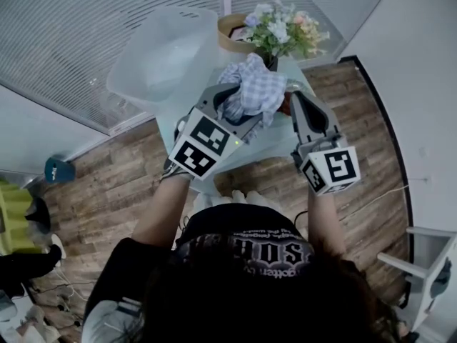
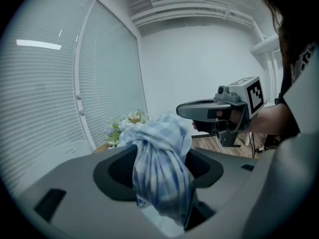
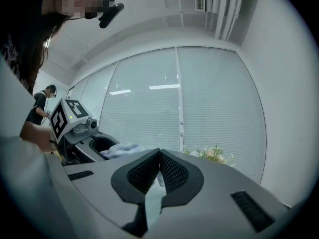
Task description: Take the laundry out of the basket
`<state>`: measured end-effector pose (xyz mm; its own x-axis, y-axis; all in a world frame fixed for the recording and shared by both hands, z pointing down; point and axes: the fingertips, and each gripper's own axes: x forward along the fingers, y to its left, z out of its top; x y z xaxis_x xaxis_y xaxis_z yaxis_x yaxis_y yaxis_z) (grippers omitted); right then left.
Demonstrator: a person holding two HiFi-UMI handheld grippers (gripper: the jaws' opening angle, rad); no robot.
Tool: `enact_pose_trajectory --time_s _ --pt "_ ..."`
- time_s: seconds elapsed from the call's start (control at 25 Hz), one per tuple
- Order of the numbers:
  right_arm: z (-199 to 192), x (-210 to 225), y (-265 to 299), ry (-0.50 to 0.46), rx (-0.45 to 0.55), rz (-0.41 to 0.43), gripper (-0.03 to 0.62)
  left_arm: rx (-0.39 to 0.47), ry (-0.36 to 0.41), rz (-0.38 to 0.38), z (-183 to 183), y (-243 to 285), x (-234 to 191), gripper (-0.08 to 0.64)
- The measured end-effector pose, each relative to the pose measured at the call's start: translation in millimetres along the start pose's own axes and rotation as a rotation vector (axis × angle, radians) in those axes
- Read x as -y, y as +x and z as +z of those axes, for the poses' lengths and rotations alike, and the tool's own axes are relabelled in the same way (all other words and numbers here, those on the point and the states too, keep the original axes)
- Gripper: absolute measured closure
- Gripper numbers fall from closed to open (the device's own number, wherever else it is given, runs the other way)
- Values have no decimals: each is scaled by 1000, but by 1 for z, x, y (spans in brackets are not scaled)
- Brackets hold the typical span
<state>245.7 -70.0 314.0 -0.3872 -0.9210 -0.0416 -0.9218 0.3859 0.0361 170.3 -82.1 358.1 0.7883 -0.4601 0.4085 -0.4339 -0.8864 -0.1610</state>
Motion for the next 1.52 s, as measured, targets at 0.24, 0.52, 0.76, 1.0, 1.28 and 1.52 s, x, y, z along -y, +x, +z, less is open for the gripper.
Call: enact_pose_trajectory --time_s 0.24,0.52,0.76,1.0,1.28,1.52 --pt "-9 -1 -5 7 -6 2 563 -6 -8 21 -14 2 10 293" --pt "-24 -1 -3 9 -19 -2 563 14 -22 55 -26 4 14 293" --pt "-34 0 -2 14 -38 7 563 -5 -35 48 -39 8 19 293" --pt "-36 1 0 8 -43 3 563 -16 -44 53 -45 6 20 293" --pt "-39 0 9 2 -53 24 565 -19 -59 43 -46 9 20 293" --pt "-40 0 11 0 -52 18 565 -26 -62 45 -47 7 19 293"
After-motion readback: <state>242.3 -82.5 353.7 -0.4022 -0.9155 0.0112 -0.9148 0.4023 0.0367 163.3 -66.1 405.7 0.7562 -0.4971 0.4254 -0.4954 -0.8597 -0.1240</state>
